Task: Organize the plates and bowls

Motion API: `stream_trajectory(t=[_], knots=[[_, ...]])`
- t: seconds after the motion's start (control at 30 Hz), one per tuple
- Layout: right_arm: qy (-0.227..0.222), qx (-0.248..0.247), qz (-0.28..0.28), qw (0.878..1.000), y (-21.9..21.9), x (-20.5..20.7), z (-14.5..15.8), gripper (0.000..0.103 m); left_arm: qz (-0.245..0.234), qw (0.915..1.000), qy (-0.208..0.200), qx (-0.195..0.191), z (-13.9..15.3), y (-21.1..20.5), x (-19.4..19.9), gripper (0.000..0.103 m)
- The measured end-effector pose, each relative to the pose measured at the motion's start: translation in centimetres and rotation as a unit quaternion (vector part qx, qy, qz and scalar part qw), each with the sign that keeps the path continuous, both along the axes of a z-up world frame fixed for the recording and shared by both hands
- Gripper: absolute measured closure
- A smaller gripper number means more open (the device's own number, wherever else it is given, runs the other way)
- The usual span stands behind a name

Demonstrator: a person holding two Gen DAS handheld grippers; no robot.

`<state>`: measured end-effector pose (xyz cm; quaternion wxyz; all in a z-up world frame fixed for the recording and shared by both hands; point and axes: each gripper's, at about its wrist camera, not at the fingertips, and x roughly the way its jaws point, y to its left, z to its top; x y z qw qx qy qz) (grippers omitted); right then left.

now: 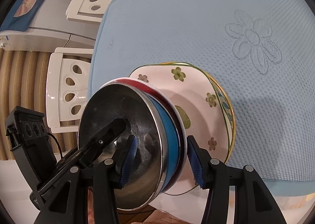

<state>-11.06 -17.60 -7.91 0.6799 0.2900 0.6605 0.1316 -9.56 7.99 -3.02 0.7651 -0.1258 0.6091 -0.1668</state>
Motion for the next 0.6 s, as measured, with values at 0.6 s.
stream_trajectory(t=[0.6], knots=[[0.001,-0.023,0.006,1.000,0.3,0.6,-0.8,0.052,-0.024,0.9997,0.003,0.007,-0.6,-1.0,0.0,0.062]])
